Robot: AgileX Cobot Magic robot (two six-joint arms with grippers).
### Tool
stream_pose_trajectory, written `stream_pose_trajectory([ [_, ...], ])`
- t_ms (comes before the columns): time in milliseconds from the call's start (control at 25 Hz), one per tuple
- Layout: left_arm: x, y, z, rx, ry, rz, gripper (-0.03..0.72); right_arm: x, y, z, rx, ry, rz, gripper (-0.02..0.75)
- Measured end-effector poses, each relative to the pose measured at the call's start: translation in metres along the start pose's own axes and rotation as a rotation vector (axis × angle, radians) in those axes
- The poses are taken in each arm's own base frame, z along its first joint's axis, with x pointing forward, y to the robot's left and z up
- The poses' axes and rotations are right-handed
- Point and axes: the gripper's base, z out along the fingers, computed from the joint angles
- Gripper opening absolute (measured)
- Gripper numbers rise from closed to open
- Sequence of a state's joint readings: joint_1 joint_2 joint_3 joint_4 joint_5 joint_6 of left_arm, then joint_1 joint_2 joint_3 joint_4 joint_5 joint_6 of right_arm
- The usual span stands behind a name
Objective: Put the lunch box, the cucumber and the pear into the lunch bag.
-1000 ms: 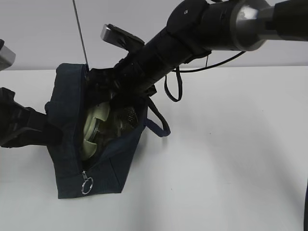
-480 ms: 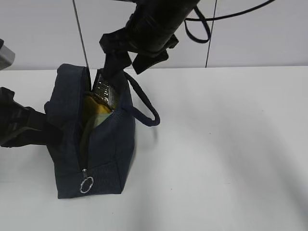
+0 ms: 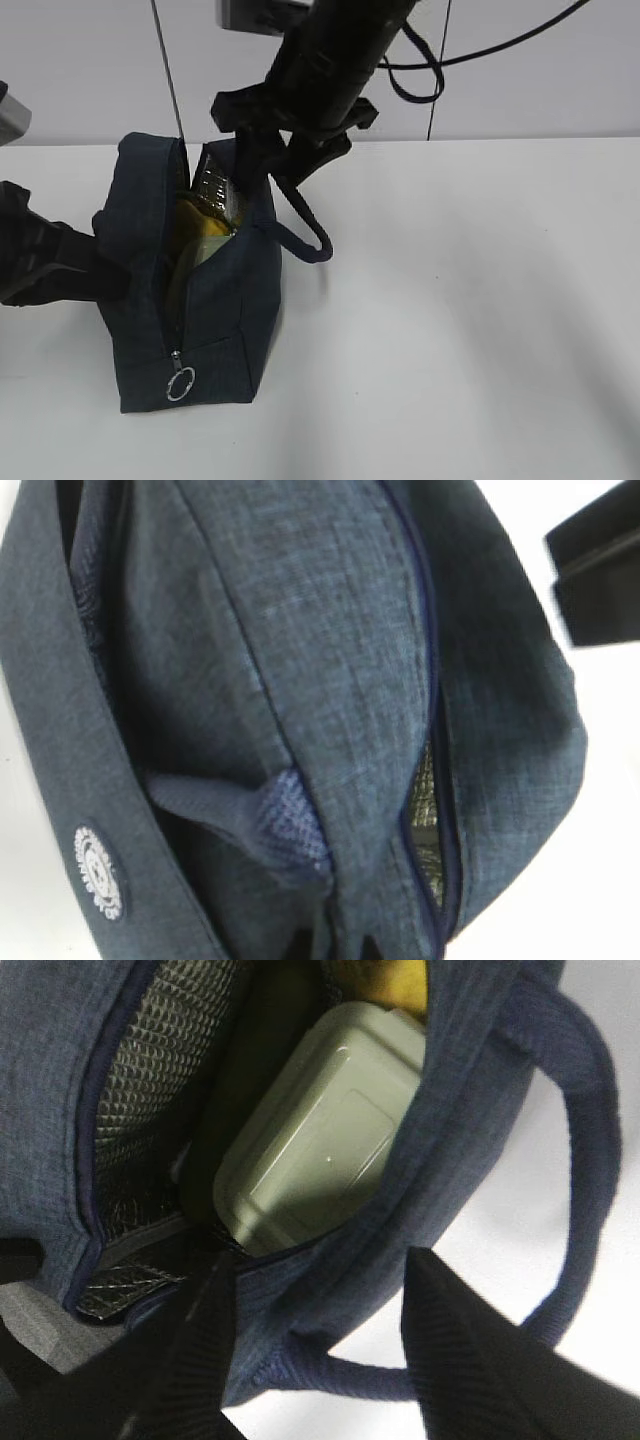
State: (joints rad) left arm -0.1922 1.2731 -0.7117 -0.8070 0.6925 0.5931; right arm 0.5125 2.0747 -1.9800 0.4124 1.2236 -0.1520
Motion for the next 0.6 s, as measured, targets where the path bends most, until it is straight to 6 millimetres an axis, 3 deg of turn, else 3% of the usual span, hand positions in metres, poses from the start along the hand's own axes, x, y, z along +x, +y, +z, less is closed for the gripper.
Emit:
stream_pose_trajectory([
  [120,0.0,0.0,0.0,0.0,0.0,0.0,0.002,0.0,-0.002,0.011,-0.023,0.019,0.017,0.412],
  [240,0.0,0.0,0.0,0.001,0.0,-0.001,0.002,0.001,-0.008,0.02,-0.002,0.042,0.025,0.358],
  [320,0.0,0.0,0.0,0.002,-0.003,-0.004,0.002,0.001,-0.01,0.02,0.019,0.048,0.023,0.207],
  [440,-0.001,0.0,0.0,0.005,-0.006,-0.009,0.002,0.002,-0.01,0.021,0.029,0.055,0.02,0.046],
  [600,-0.001,-0.002,0.0,0.014,-0.01,-0.011,0.002,0.002,-0.012,0.021,0.045,0.062,0.013,0.018],
])
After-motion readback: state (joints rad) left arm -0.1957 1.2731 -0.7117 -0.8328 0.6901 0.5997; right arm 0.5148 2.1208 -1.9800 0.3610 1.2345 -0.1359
